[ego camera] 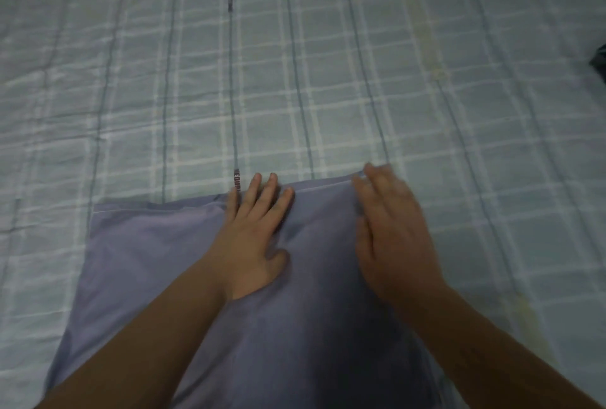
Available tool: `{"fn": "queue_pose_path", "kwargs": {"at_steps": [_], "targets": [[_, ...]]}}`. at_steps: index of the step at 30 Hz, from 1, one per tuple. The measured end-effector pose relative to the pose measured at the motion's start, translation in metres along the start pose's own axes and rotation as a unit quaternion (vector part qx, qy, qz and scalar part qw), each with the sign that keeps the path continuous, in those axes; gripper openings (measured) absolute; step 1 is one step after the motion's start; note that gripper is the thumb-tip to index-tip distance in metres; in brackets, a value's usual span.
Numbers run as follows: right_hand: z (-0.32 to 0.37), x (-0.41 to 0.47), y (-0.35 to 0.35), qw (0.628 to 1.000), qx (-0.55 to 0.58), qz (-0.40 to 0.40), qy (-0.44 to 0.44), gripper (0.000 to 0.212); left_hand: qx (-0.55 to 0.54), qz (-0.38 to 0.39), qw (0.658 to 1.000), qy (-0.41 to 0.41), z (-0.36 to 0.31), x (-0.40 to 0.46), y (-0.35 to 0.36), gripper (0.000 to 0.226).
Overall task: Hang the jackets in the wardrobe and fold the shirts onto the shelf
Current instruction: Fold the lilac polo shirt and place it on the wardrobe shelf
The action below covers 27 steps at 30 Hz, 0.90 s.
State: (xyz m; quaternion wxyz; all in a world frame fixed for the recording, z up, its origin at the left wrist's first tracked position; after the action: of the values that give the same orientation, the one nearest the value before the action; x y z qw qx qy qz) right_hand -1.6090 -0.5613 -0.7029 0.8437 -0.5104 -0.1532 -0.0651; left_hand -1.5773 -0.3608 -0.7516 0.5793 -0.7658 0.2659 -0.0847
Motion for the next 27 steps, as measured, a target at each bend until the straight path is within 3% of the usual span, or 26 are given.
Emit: {"fn": "queue_pose_path", "kwargs": {"at_steps": [2, 4, 7, 12, 18, 20, 24, 27], "targets": [[-0.002, -0.013, 0.029, 0.995, -0.05, 0.085, -0.03, 0.057, -0.002, -0.07, 0.998, 0.006, -0.009, -0.002, -0.004, 0.069], [-0.027, -0.02, 0.046, 0.985, -0.108, 0.132, 0.025, 0.062, 0.021, -0.083, 0.996, -0.034, -0.011, 0.0, 0.006, 0.059], [-0.055, -0.025, 0.051, 0.975, -0.147, 0.144, 0.08, 0.065, 0.036, -0.052, 0.994, -0.09, -0.002, 0.009, 0.024, 0.063], [-0.054, -0.025, 0.052, 0.967, -0.18, 0.145, 0.11, 0.064, 0.066, -0.047, 0.991, -0.102, 0.002, 0.011, 0.033, 0.066], [-0.027, -0.079, 0.02, 0.967, -0.141, 0.114, 0.18, 0.062, 0.11, 0.001, 0.988, -0.107, -0.005, 0.01, 0.029, 0.072], [-0.016, -0.113, 0.005, 0.968, -0.1, 0.082, 0.215, 0.062, 0.081, -0.032, 0.993, -0.083, -0.017, 0.013, 0.018, 0.071], [-0.008, -0.174, -0.027, 0.959, -0.055, -0.009, 0.279, 0.064, 0.005, -0.102, 0.993, 0.056, -0.071, 0.028, -0.002, 0.058], [-0.004, -0.205, -0.048, 0.926, -0.056, -0.039, 0.371, 0.063, -0.083, -0.1, 0.991, 0.042, -0.106, 0.047, -0.009, 0.045]]}}
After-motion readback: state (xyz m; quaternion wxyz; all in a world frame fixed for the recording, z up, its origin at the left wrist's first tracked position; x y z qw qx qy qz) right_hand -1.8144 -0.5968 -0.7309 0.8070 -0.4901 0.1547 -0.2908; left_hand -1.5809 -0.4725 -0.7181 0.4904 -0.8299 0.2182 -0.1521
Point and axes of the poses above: each hand's wrist, its own x-axis towards the middle knuckle, its own y-axis out of the palm, z = x × y, the point moved 7 cm from there along x, towards the middle knuckle, and after that the axes turned 5 degrees about -z, right-handed, at the moved point
